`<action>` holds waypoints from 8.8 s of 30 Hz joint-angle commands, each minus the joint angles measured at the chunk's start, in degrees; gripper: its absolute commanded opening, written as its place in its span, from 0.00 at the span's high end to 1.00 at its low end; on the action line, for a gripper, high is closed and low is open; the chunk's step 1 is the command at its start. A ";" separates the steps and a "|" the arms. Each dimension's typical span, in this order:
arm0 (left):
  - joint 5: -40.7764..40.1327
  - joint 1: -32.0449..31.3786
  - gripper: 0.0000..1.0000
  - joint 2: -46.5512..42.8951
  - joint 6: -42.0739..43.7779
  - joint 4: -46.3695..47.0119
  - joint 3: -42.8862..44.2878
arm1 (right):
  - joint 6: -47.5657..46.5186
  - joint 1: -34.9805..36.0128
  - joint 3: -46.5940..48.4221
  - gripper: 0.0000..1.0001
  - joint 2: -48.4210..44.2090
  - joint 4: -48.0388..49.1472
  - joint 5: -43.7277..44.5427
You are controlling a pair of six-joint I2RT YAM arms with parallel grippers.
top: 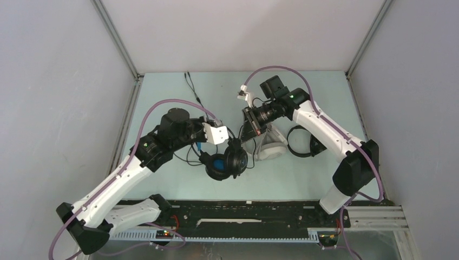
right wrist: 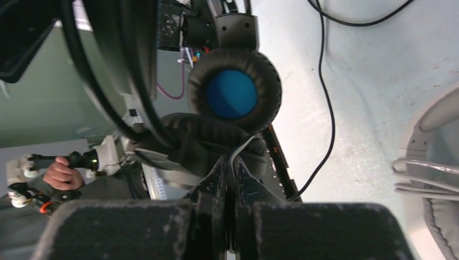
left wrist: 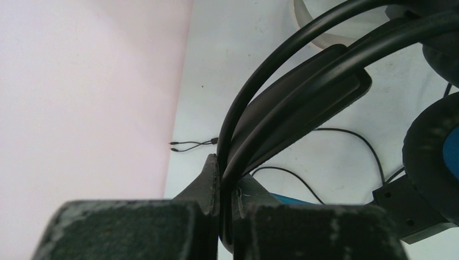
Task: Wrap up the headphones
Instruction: Wrap the headphones cable around the headphones.
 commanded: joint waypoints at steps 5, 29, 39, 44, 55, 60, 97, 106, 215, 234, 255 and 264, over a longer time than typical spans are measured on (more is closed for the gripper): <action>1.35 0.18 1.00 1.71 5.50 1.04 -0.64 | 9.55 -2.84 -5.62 1.00 -6.95 14.25 -12.74; -15.83 0.74 1.00 6.31 -18.64 11.30 -0.55 | 48.60 -1.42 -14.60 0.94 -7.35 63.95 -16.61; -23.40 1.97 1.00 12.89 -32.16 3.13 9.08 | 52.30 -0.36 -14.63 0.88 -6.56 68.73 -13.43; -23.76 2.41 1.00 14.19 -35.31 1.28 11.86 | 52.79 0.02 -14.60 0.85 -6.43 70.49 -11.86; -26.01 3.26 1.00 18.31 -44.44 -4.20 16.60 | 41.79 1.92 -11.65 0.80 -7.97 60.32 -2.41; -25.83 5.75 1.00 18.48 -51.70 -5.77 18.58 | 39.19 2.76 -11.64 0.77 -7.42 58.32 -2.26; -30.30 16.38 1.00 11.81 -66.67 -2.27 19.38 | 16.52 10.01 -10.64 0.71 -3.06 51.22 10.21; -29.56 19.48 1.00 11.98 -68.64 -10.97 25.16 | 9.05 12.93 -27.77 0.58 -13.67 72.28 23.77; 10.02 31.11 1.00 14.19 -74.55 -21.77 41.40 | 14.30 15.55 -41.23 0.83 16.13 140.60 36.92; 6.10 31.06 1.00 16.91 -75.45 -22.89 45.37 | 17.04 21.24 -32.30 0.60 26.69 141.16 38.15; 6.10 31.41 1.00 17.60 -76.01 -23.84 46.86 | 20.80 25.18 -21.74 0.53 37.85 141.09 37.94; 7.69 33.74 1.00 17.02 -74.31 -25.24 47.63 | 19.30 20.98 -31.36 1.00 32.33 141.24 39.28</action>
